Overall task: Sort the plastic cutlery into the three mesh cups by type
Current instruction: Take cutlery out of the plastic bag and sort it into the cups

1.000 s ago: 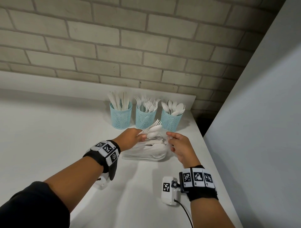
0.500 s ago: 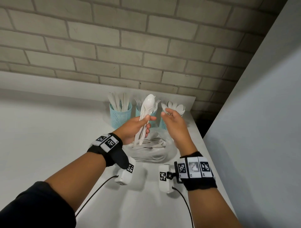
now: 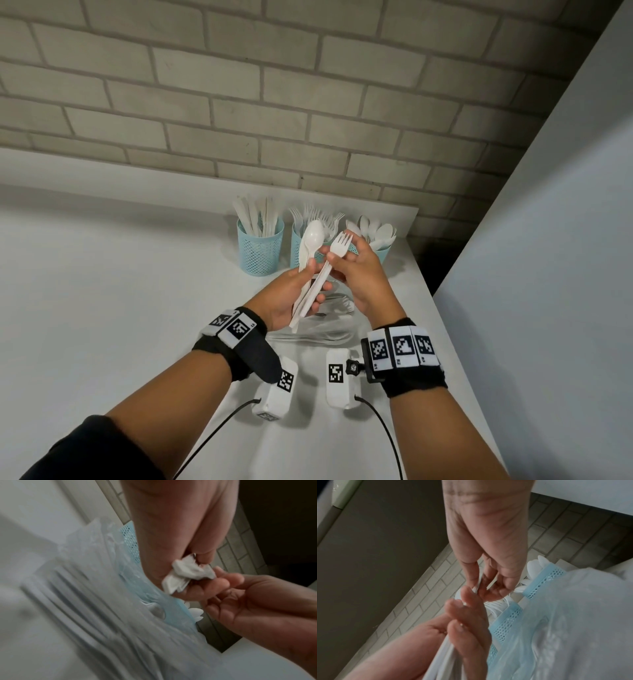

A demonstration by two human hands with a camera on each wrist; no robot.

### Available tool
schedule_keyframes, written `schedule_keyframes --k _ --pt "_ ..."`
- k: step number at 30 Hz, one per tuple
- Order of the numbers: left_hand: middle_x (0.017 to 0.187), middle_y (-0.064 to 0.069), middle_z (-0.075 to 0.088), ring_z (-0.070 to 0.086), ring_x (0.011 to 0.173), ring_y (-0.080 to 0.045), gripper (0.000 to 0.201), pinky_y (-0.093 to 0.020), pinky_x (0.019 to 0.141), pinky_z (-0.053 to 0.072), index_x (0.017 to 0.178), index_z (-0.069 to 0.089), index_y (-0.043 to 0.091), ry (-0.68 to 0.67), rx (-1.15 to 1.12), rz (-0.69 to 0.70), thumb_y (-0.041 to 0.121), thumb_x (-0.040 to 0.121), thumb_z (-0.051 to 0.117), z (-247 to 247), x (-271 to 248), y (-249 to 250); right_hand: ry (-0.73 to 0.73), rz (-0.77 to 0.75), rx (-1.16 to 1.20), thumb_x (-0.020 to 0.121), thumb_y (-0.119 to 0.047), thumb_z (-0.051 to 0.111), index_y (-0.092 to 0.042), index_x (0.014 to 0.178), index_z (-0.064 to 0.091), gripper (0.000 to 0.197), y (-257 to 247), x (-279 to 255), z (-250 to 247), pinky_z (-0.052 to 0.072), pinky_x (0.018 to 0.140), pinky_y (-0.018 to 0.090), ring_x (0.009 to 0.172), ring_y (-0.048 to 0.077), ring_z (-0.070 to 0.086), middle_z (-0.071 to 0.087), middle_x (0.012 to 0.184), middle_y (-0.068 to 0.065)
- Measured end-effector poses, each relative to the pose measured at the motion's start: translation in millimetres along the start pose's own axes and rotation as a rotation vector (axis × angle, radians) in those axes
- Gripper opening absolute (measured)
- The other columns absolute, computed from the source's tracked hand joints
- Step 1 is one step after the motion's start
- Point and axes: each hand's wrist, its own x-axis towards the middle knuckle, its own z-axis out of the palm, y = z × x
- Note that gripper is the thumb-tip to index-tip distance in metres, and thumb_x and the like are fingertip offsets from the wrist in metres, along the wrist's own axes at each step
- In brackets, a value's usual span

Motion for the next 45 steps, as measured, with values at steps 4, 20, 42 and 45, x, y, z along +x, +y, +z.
schedule_keyframes --k 4,20,42,45 --pt "0.075 0.000 0.063 0.053 0.052 -0.005 0.019 -0.013 0.044 0.042 0.102 0.058 0.016 0.069 0.044 0.055 0.029 0.097 0.045 -1 -1 -2 0.014 -0.032 -0.063 0.086 0.012 0.053 -0.019 0.141 0.030 0.067 2 5 -3 0.052 0.086 0.033 0.096 0.020 0.062 0.065 0.111 0.014" --pt "0.087 -0.007 0.070 0.059 0.051 -0.006 0.023 -0.014 0.045 0.041 0.101 0.064 0.017 0.161 0.083 0.077 0.032 0.096 0.048 -13 2 0 0.047 -0.043 -0.158 0.089 -0.004 0.058 -0.016 0.135 0.041 0.050 5 27 -9 0.052 0.062 0.017 0.083 0.012 0.064 0.063 0.115 0.015" --pt "0.083 -0.004 0.071 0.044 0.051 -0.006 0.015 -0.012 0.040 0.035 0.111 0.052 0.021 0.144 -0.086 0.006 0.025 0.099 0.043 -42 -1 17 0.206 -0.419 -1.009 0.097 -0.024 0.047 -0.017 0.108 0.069 0.026 13 97 15 0.033 0.076 0.028 0.111 0.028 0.044 0.068 0.104 0.011" --pt "0.086 -0.004 0.072 0.047 0.052 -0.006 0.019 -0.012 0.041 0.038 0.114 0.054 0.022 0.149 -0.101 0.013 0.024 0.098 0.047 -45 0 16 0.181 -0.427 -1.103 0.096 -0.024 0.049 -0.018 0.114 0.068 0.027 11 94 15 0.033 0.085 0.029 0.117 0.029 0.039 0.062 0.119 0.008"
